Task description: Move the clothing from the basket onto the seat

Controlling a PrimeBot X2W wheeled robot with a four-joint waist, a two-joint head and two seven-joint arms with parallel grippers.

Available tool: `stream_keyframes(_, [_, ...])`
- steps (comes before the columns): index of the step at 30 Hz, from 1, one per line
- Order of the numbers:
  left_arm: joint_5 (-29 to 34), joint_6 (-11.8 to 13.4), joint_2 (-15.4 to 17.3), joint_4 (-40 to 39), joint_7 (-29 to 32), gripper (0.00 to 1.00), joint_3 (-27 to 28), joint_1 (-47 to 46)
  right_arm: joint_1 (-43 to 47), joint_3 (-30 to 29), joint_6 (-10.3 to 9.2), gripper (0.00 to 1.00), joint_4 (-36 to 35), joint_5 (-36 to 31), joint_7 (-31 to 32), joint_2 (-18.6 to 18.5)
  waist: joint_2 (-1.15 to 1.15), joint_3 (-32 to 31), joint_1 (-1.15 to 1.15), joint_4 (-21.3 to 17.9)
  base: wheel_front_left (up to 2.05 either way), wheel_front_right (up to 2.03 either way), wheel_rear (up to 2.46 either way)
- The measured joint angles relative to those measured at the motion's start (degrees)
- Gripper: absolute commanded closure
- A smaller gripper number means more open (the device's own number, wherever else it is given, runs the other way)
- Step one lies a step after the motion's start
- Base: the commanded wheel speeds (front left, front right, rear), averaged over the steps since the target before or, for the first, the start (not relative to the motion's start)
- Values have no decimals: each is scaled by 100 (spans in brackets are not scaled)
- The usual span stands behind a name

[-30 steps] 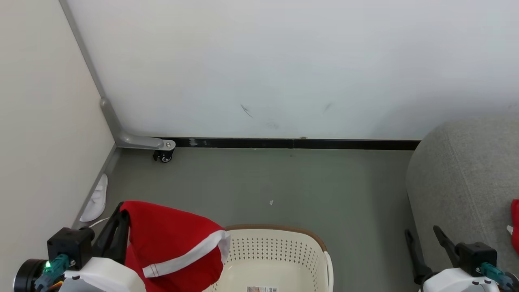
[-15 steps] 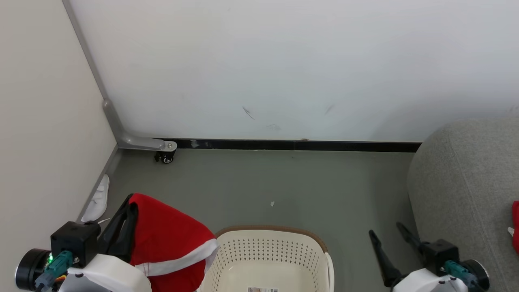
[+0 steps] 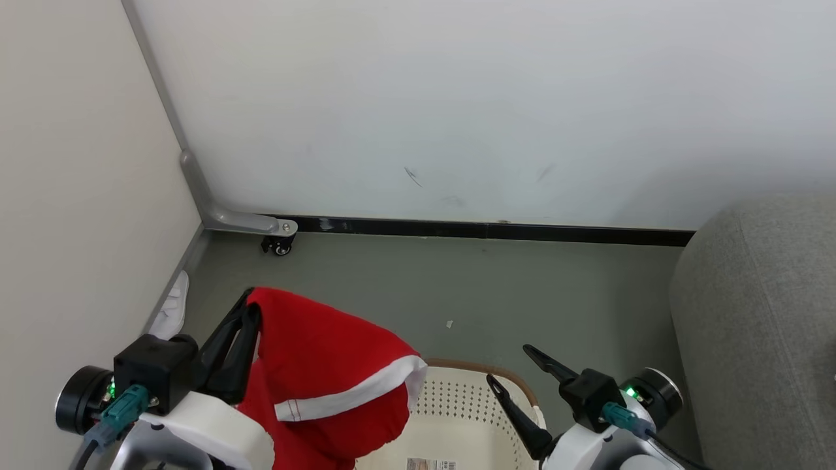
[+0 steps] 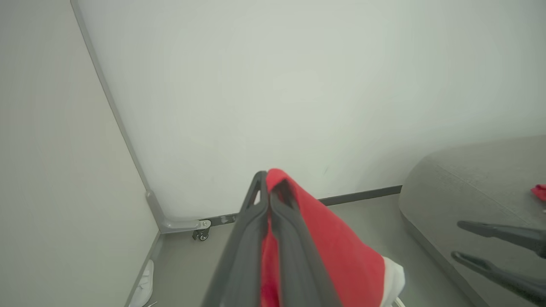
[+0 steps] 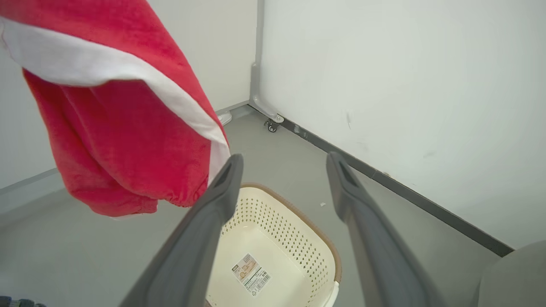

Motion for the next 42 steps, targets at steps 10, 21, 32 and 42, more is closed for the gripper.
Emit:
stream_keyframes(10, [65, -245, -56, -233, 162, 100, -348, -407, -690, 1174, 0, 0, 378, 219, 0, -297, 0, 11, 0, 208, 0, 0, 0])
stream_keyframes(21, [65, -348, -194, -247, 309, 100, -531, -694, -1092, 2065, 0, 0, 635, 695, 1, -360, 0, 21, 0, 373, 0, 0, 0])
stream_keyframes(32, [69, -554, -342, -453, 432, 100, -853, -934, -1518, 2431, 0, 0, 789, 1012, 0, -520, 0, 23, 0, 399, 0, 0, 0])
stream_keyframes(42, [0, -700, -599, -773, 556, 100, -1149, -1227, -1659, 2711, 0, 74, 856, 1408, 0, -490, 0, 35, 0, 443, 0, 0, 0])
